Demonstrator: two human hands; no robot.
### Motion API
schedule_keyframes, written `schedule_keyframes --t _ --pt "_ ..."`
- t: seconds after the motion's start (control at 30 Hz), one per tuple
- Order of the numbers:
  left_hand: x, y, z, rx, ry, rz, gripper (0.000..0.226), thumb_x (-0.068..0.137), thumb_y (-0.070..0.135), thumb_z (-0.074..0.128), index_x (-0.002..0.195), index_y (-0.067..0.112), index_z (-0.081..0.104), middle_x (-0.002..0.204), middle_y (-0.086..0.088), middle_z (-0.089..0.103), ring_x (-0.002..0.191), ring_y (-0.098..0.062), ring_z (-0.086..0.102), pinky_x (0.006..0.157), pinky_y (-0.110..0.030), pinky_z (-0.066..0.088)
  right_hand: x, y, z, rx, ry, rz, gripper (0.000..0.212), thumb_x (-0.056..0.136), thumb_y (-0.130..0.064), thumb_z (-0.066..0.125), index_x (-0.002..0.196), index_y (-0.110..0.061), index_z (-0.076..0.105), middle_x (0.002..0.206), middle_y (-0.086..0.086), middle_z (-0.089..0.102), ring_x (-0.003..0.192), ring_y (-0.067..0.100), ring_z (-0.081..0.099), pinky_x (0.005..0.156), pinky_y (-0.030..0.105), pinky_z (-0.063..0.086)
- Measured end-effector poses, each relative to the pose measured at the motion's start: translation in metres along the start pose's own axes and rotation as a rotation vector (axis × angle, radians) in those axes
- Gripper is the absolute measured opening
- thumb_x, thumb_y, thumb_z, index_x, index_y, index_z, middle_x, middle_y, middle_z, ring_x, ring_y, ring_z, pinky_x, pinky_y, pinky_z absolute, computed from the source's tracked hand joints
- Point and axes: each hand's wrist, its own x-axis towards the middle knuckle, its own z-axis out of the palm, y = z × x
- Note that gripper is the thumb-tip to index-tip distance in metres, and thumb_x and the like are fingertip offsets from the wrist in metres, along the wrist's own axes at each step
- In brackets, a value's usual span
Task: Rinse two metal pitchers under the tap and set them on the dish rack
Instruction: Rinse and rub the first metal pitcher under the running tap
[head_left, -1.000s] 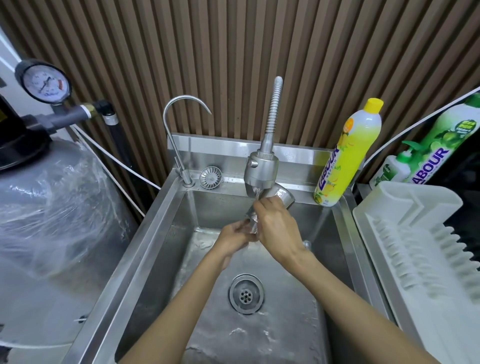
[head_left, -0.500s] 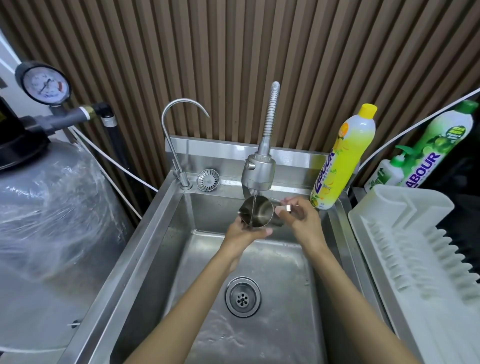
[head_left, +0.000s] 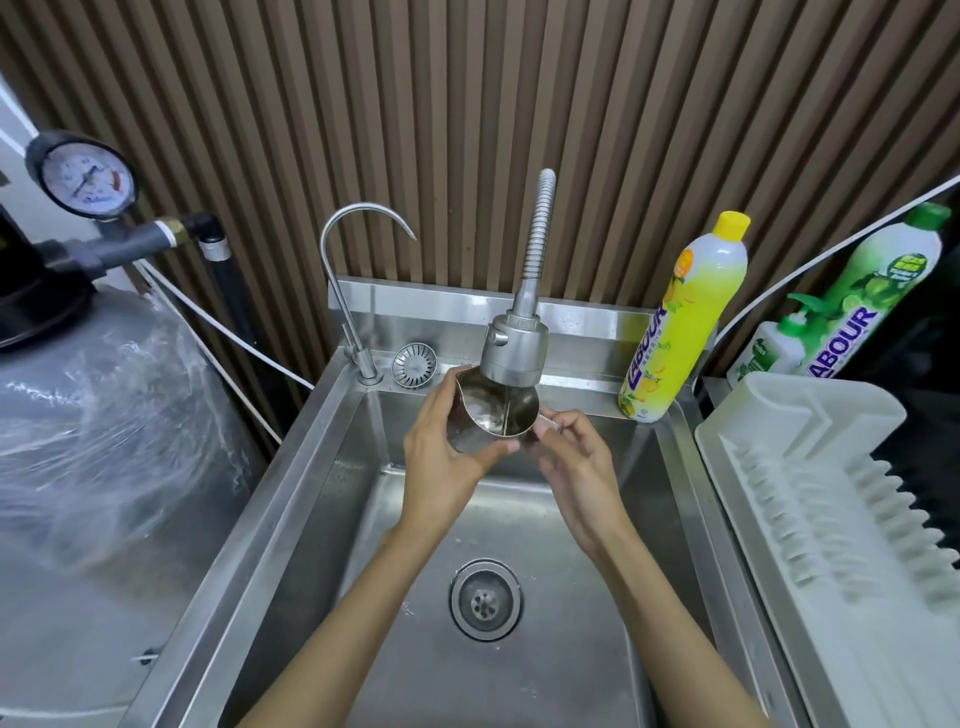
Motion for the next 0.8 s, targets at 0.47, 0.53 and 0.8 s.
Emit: schedule_keyframes --t 0.47,0.53,0.8 --pt "-0.013 0.009 0.002 0.213 -0.105 -0.260 0.046 0.055 0.061 0.077 0.090 0.032 0.070 0.074 0.015 0.070 0.076 0.006 0.062 0.069 -0.006 0.044 -0.012 -0.045 -0.009 -0.570 0.270 0.203 0.019 0.078 -0.021 0.073 0.075 -0.009 0.059 0.082 0.012 0.071 0.074 0.028 0.071 0.058 0.036 0.059" --pt "-0.013 0.006 0.006 0.068 -0.157 -0.320 0.045 0.052 0.053 0.083 0.091 0.032 0.070 0.078 0.017 0.070 0.078 0.011 0.063 0.075 -0.003 0.046 -0.012 -0.053 -0.007 -0.662 0.272 0.137 0.022 0.075 -0.021 0.075 0.066 -0.014 0.057 0.064 0.002 0.068 0.066 0.026 0.068 0.057 0.037 0.058" --pt "0.005 0.003 0.025 -0.304 -0.141 -0.283 0.057 0.062 0.001 0.082 0.111 0.018 0.058 0.103 0.010 0.068 0.095 0.005 0.063 0.078 -0.007 0.046 -0.003 -0.054 -0.005 -0.588 0.210 -0.091 0.025 0.079 -0.006 0.069 0.063 -0.016 0.053 0.097 0.000 0.073 0.087 0.004 0.068 0.078 0.016 0.049"
